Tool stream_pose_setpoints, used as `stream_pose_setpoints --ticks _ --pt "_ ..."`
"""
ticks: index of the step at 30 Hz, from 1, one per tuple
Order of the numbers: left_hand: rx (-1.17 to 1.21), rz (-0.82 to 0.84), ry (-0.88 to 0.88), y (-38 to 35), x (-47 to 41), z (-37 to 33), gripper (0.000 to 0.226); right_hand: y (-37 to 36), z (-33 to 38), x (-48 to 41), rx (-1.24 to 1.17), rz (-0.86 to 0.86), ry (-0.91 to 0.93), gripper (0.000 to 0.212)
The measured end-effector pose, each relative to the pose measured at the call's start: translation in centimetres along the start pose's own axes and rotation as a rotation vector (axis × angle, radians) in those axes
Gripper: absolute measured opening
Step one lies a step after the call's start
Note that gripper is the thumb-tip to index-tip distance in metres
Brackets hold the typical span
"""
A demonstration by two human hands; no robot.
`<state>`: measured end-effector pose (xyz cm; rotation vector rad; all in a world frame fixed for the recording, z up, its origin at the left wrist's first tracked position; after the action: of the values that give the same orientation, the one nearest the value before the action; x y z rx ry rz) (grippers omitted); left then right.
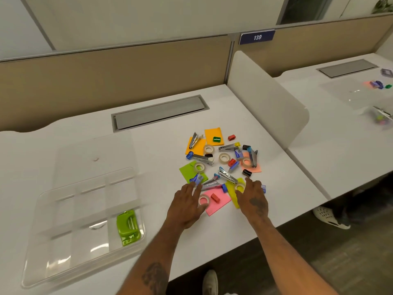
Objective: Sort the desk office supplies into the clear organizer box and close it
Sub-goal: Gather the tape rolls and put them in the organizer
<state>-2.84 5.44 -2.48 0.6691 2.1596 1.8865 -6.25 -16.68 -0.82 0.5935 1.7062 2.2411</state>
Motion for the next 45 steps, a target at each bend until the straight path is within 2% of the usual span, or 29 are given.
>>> stream_pose_setpoints --ticks 9,17,24,30,33,37,45 --pt "0.069 0.126 0.099 -1.4 -0.6 -1.9 0.063 -0.8 -1.1 -1.7 0.039 0.13 0.065 0.066" --pt "0.132 0.16 0.178 -1.6 -1.2 -2.4 0.052 -0.7 -0.7 -2.4 0.037 0.168 0.042 0.055" --pt "0.17 0.111 0.191 -1.0 -1.1 -1.9 0.052 0.1 -1.0 -2.3 0.051 0.158 -0.009 0.059" --pt "0.193 0.025 0.206 0.9 -0.7 -0.4 0.056 1.5 0.1 -2.1 0.028 0.04 -0.022 0.066" --pt "0.21 -0.015 0.225 2.4 -0.3 1.0 0.052 2.1 2.1 -2.1 -0.083 0.005 0.09 0.064" --pt "0.251 -0.088 0.273 4.6 0.8 3.8 0.049 1.6 6.8 -1.5 -0.229 0.073 0.311 0.057" --pt "0.268 -0.199 0.398 7.9 5.5 13.2 0.046 -0.9 18.4 1.6 -0.412 0.132 0.526 0.055"
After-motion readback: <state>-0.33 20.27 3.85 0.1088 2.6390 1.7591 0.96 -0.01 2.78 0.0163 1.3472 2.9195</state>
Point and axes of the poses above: each hand's wrist, its own x-axis away from the middle knuckle, its own y-axis out of the back of the hand, z = x × y, the point moved 2 cm from there along -x, towards the middle knuckle, and after that the axes turned 5 degrees about y, right-handed, at the moved point
